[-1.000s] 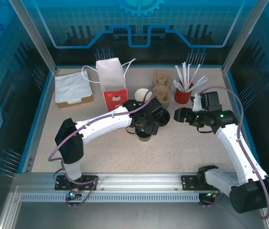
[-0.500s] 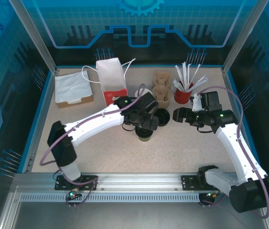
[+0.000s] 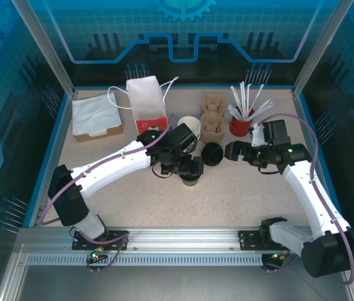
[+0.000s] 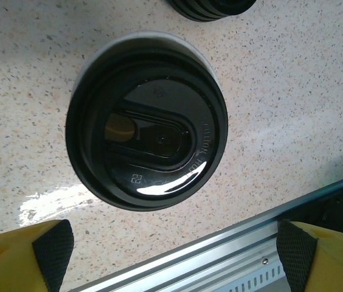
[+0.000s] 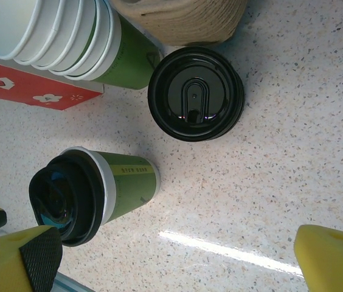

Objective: Pack the takeout coffee

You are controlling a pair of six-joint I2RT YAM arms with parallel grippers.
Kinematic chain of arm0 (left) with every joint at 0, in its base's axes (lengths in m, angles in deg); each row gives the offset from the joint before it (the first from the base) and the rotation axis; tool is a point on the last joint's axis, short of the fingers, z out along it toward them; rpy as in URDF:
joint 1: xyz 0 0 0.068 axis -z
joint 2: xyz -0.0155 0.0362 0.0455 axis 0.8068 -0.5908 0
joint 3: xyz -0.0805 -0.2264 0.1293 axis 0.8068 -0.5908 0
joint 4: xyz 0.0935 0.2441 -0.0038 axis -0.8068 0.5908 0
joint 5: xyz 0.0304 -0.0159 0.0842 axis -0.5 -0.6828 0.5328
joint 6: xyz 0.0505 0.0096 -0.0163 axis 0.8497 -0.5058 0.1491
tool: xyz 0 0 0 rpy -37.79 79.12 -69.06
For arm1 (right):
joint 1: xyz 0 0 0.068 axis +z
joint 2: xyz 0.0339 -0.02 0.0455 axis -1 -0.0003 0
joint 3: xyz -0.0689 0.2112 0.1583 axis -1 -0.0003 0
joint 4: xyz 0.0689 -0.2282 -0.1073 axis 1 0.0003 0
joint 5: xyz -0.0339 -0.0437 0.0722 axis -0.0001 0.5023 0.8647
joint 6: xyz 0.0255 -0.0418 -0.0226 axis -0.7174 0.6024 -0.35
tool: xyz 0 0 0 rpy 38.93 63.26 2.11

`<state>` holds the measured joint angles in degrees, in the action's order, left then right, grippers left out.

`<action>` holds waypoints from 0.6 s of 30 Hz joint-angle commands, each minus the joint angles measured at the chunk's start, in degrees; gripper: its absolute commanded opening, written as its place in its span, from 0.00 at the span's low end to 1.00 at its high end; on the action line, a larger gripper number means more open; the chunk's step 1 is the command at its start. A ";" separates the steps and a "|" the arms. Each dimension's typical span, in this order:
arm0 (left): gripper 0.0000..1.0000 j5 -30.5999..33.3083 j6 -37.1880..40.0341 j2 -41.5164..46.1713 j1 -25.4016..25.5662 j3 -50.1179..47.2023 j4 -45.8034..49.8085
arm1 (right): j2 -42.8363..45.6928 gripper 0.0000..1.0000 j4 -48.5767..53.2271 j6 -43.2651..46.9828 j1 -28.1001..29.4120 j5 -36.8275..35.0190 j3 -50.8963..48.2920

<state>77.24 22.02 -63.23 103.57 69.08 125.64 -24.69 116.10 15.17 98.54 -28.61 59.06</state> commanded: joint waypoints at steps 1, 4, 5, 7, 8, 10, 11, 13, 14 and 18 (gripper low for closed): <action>0.90 -2.43 -1.15 -0.96 0.05 -0.44 -1.45 | -0.16 1.00 -0.53 -0.34 -0.79 1.59 -0.41; 0.89 -3.34 -1.16 -1.55 0.05 -0.32 -1.87 | -0.34 1.00 -0.53 -0.20 -0.77 1.50 -0.29; 0.89 -3.45 -1.16 -1.75 0.05 -0.25 -1.72 | -0.34 1.00 -0.47 -0.12 -0.78 1.40 -0.28; 0.89 -3.37 -1.18 -1.84 0.13 -0.36 -1.54 | -0.34 1.00 -0.51 -0.14 -0.82 1.31 -0.20; 0.89 -3.29 -1.16 -1.94 0.10 -0.38 -1.54 | -0.34 1.00 -0.50 -0.17 -0.78 1.23 -0.15; 0.89 -3.28 -1.17 -2.17 0.09 -0.28 -1.30 | -0.34 1.00 -0.51 -0.14 -0.77 0.98 -0.12; 0.89 -3.28 -1.16 -2.36 0.06 -0.14 -1.03 | -0.42 1.00 -0.51 -0.08 -0.82 0.91 -0.11; 0.89 -3.23 -1.24 -2.82 0.05 -0.14 -0.84 | -0.50 1.00 -0.50 -0.09 -0.82 0.89 -0.08; 0.89 -3.27 -1.26 -2.89 0.05 -0.20 -0.87 | -0.49 1.00 -0.50 -0.08 -0.74 0.89 -0.02; 0.90 -3.43 -1.28 -3.59 0.05 -0.12 -1.00 | -0.51 1.00 -0.50 0.02 -0.74 0.71 -0.06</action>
<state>75.40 21.98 -66.07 103.57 69.08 124.17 -25.06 115.97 15.19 98.54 -28.66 59.06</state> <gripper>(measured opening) 0.896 0.999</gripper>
